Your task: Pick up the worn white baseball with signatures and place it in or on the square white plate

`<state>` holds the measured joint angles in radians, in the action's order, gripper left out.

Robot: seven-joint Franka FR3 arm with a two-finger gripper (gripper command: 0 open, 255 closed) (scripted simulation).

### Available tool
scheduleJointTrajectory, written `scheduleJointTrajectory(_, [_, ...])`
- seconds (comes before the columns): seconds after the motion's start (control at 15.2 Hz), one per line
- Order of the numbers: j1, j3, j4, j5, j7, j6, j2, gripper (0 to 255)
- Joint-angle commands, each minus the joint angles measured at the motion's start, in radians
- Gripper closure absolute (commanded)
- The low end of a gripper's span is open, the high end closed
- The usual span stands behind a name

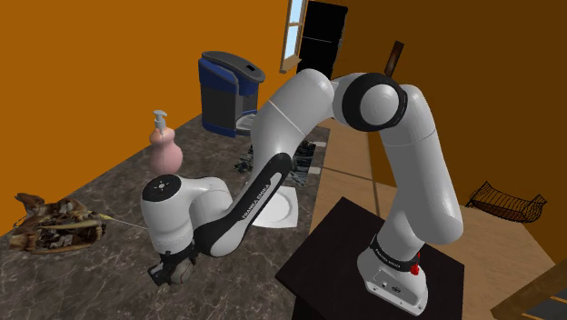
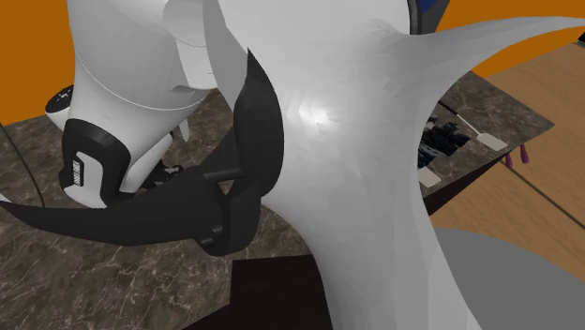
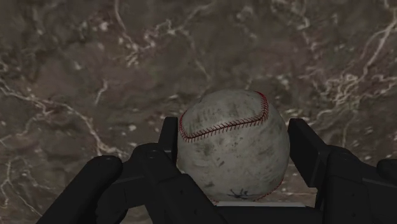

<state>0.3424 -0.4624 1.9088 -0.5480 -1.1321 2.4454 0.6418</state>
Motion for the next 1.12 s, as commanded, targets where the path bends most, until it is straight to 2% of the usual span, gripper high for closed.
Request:
scheduleJointTrajectory(0.0, [0.0, 0.0, 0.0, 0.0, 0.0, 0.0, 0.0, 255])
scheduleJointTrajectory(0.53, [0.0, 0.0, 0.0, 0.0, 0.0, 0.0, 0.0, 255])
scheduleJointTrajectory(1.06, [-0.033, -0.045, 0.012, 0.055, 0.038, -0.064, -0.08, 255])
